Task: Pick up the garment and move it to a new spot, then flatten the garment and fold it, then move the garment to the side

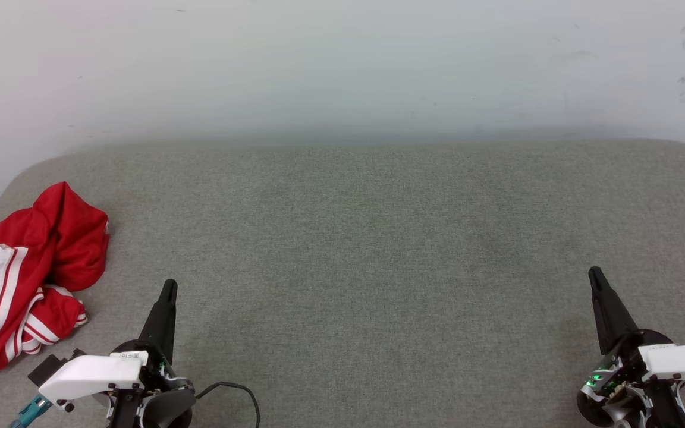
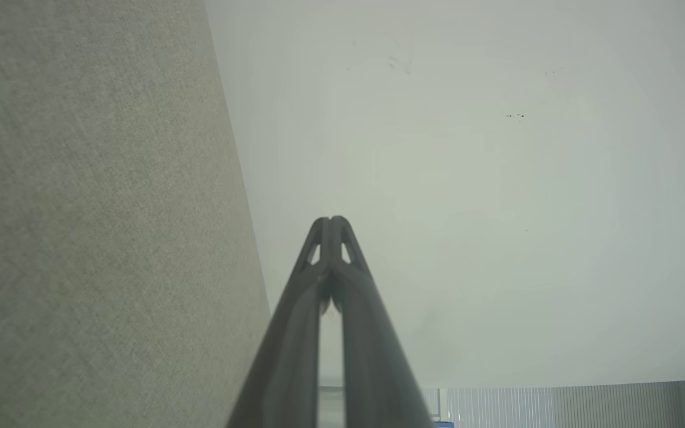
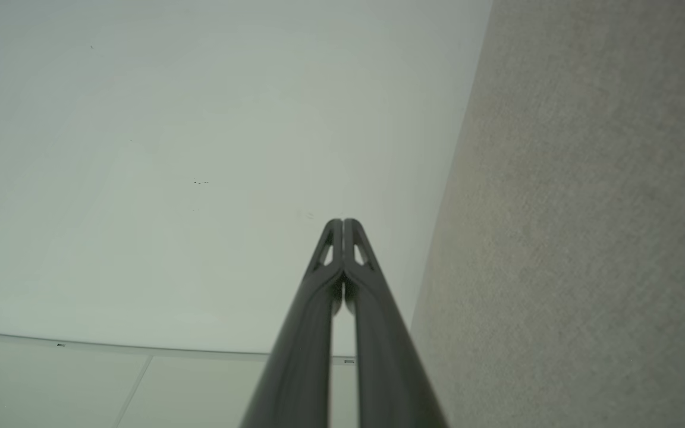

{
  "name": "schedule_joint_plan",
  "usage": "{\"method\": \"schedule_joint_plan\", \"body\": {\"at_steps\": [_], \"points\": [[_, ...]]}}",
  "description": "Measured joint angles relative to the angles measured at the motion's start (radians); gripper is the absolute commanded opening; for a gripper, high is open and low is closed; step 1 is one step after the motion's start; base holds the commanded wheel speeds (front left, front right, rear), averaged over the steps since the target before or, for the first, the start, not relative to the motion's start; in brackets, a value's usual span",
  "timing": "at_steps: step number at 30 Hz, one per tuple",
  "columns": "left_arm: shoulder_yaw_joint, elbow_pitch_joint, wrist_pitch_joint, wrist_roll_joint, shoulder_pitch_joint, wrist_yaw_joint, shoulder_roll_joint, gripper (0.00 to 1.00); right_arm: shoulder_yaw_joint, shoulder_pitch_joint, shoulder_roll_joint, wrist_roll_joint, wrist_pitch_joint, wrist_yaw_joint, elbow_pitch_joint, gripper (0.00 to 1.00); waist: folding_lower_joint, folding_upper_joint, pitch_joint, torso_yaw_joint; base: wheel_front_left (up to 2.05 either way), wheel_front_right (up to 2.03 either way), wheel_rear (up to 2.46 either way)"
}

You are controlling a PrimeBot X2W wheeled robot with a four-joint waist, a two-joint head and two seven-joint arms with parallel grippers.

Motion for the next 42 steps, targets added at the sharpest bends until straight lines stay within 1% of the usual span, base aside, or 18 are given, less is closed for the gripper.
{"method": "schedule_joint_plan", "body": {"at_steps": [25, 26, 32, 42], "points": [[0.0, 0.0, 0.0, 0.0, 0.0, 0.0, 0.0, 0.0, 0.0, 0.0, 0.0, 0.0, 0.0, 0.0, 0.0, 0.0, 0.0, 0.0, 0.0, 0.0, 0.0, 0.0, 0.0], [-0.001, 0.0, 0.0, 0.0, 0.0, 0.0, 0.0, 1.0, 0.0, 0.0, 0.0, 0.0, 0.0, 0.0, 0.0, 1.0, 0.0, 0.0, 0.0, 0.0, 0.0, 0.0, 0.0], [-0.007, 0.048, -0.004, 0.0, 0.046, 0.001, -0.003, 1.0, 0.001, 0.048, 0.001, -0.002, -0.004, 0.0, 0.045, 1.0, 0.0, 0.0, 0.0, 0.0, 0.0, 0.0, 0.0], [-0.031, 0.034, -0.048, 0.009, 0.05, 0.001, -0.004, 1.0, 0.009, 0.053, 0.002, -0.06, -0.048, 0.0, 0.043, 1.0, 0.0, 0.0, 0.001, -0.001, 0.0, 0.0, 0.0]]}}
